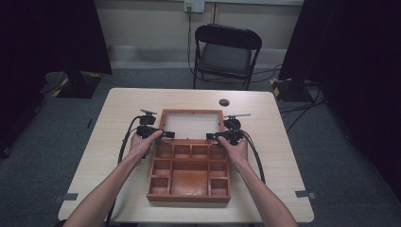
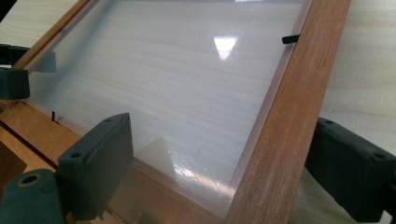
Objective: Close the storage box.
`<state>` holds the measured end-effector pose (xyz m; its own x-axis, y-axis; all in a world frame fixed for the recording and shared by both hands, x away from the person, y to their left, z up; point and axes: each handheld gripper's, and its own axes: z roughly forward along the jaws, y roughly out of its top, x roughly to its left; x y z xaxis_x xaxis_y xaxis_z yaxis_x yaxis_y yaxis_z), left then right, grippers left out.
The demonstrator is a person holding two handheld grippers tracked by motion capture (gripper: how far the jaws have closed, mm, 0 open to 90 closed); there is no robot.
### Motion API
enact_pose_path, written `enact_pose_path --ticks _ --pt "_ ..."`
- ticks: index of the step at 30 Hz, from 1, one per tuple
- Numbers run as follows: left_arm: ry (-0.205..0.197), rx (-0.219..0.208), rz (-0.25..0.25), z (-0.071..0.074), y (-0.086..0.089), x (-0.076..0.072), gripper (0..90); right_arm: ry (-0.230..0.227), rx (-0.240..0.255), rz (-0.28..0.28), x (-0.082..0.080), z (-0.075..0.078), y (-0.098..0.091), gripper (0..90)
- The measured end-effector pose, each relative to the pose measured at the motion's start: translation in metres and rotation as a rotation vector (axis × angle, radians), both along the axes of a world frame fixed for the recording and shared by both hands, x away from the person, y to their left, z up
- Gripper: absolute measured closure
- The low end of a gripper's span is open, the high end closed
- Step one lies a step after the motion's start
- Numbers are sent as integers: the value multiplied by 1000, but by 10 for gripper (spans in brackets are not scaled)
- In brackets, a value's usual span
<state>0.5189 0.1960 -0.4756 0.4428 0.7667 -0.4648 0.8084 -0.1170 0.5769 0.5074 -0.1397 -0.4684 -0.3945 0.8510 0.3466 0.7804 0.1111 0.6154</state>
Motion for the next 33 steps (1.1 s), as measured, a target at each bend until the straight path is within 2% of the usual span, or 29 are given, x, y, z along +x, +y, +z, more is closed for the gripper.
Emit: enact_pose_path --ticks 2,6,10,17,21,27,33 --pt "-27 15 -5 3 1 -1 197 -14 -11 1 -1 2 1 113" --pt "-54 12 16 7 2 -3 250 -49 -31 -9 -2 7 0 175" --pt "-82 2 28 9 4 -4 304 -58 -10 -29 -3 10 -4 242" --pt "-120 10 19 17 9 -6 375 -78 4 -42 -5 18 -5 273" --pt "-141 20 16 22 10 -7 412 -99 0 -47 -7 23 -6 305" --pt "-174 40 16 31 11 -11 458 -122 26 -51 -12 30 -10 348" --pt "-200 11 11 38 15 -16 504 -137 54 -56 -17 39 -13 362"
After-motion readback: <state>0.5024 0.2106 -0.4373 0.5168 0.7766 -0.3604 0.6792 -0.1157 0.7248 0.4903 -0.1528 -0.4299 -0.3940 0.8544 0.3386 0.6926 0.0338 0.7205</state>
